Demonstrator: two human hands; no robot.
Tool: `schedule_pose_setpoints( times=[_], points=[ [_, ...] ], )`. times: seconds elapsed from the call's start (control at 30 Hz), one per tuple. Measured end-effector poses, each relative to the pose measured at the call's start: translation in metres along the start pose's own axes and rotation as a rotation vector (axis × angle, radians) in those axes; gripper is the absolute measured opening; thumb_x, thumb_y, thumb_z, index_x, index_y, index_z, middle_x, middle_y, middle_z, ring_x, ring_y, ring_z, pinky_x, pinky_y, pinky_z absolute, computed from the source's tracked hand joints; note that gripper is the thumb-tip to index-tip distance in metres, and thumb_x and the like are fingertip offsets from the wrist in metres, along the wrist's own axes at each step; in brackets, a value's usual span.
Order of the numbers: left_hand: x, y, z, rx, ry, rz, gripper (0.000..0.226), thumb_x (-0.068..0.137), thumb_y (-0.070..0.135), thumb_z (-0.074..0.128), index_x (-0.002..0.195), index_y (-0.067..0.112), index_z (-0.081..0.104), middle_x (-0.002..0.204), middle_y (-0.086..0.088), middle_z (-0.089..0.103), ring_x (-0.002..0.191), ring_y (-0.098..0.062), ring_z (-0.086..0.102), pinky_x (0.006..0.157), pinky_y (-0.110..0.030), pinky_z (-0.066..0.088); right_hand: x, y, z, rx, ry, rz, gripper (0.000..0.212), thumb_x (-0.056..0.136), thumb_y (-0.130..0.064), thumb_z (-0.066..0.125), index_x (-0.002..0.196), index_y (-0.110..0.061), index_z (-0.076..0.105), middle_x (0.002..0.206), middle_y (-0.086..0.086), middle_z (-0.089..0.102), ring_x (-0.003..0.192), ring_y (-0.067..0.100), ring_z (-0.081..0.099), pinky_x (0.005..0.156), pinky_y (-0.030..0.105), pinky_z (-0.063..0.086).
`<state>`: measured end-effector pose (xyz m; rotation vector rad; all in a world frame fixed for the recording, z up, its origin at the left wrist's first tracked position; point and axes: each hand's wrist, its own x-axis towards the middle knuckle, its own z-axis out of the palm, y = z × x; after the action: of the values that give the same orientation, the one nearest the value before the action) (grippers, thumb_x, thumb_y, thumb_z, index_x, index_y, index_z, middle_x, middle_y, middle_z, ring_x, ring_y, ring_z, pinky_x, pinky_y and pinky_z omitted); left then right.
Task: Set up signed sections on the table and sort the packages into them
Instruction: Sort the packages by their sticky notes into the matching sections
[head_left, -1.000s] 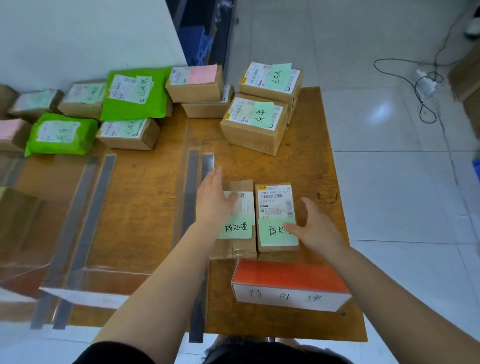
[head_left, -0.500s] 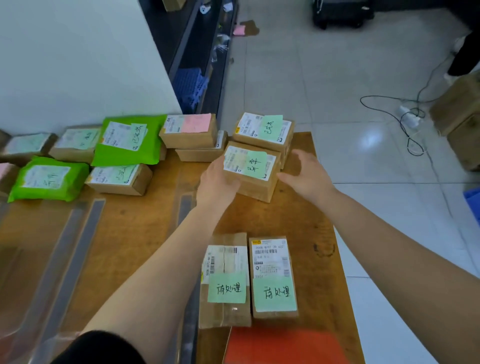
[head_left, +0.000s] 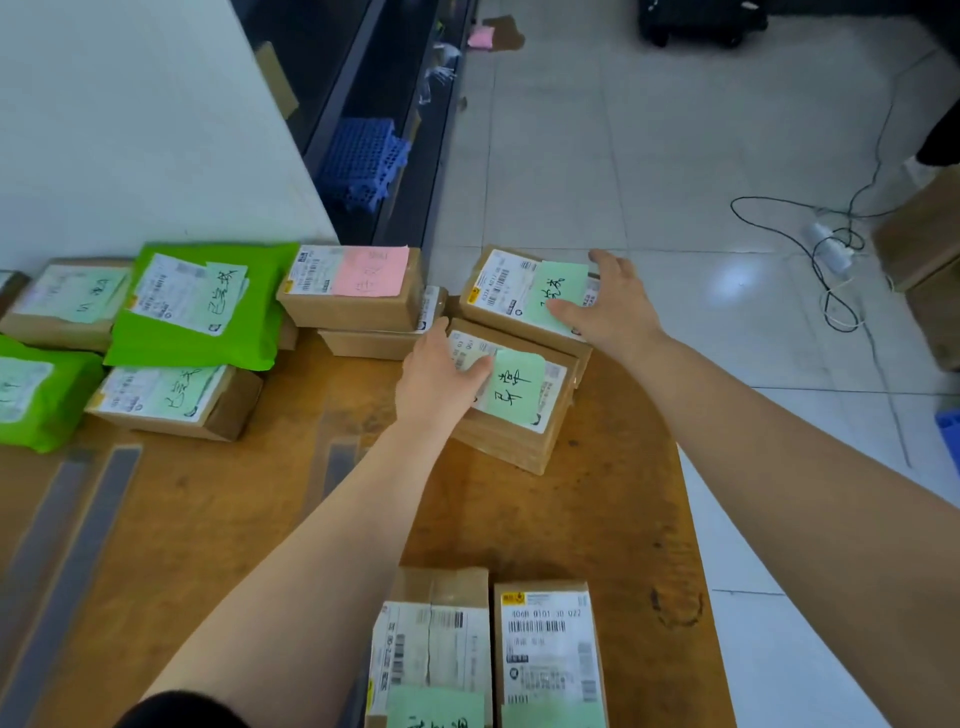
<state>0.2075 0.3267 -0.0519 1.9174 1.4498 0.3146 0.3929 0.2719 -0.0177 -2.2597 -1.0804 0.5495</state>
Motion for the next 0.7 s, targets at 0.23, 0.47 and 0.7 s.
schedule_pose_setpoints(
  times=[0.23,0.47,0.7],
  points=[
    [0.000,-0.010,0.001,-0.027,0.043,0.032,0.076,0.075,0.052,0.067,0.137,0.022,0.036,0.136,0.000,0.049,0.122,-0.019,0.050,0.093,-0.043,0.049,0.010,0.012,-0.002,0.058,-0.102,0.078,0.061,0.065,-0.049,0.078,0.110,-0.019,0.050,0.101,-0.004,0.059,0.068,0.003,0.055,0.046,0.014,0.037],
    [-0.041,-0.025,0.016,-0.715,0.142,-0.492,0.070,0.072,0.033,0.077,0.126,0.022,0.033,0.124,-0.003,0.054,0.112,-0.020,0.055,0.089,-0.037,0.048,-0.008,0.015,-0.004,0.033,-0.158,0.097,0.063,0.061,-0.050,0.080,0.106,-0.025,0.043,0.078,-0.019,0.049,0.064,-0.005,0.049,0.046,0.014,0.034],
    [-0.052,-0.029,0.015,-0.863,0.017,-0.534,0.059,0.076,0.027,0.075,0.125,0.023,0.042,0.111,0.000,0.064,0.094,-0.014,0.063,0.083,-0.039,0.053,-0.046,0.033,-0.004,0.284,-0.198,0.194,0.073,0.065,-0.046,0.079,0.126,-0.022,0.046,0.096,-0.011,0.057,0.073,0.003,0.060,0.056,0.019,0.047]
  ],
)
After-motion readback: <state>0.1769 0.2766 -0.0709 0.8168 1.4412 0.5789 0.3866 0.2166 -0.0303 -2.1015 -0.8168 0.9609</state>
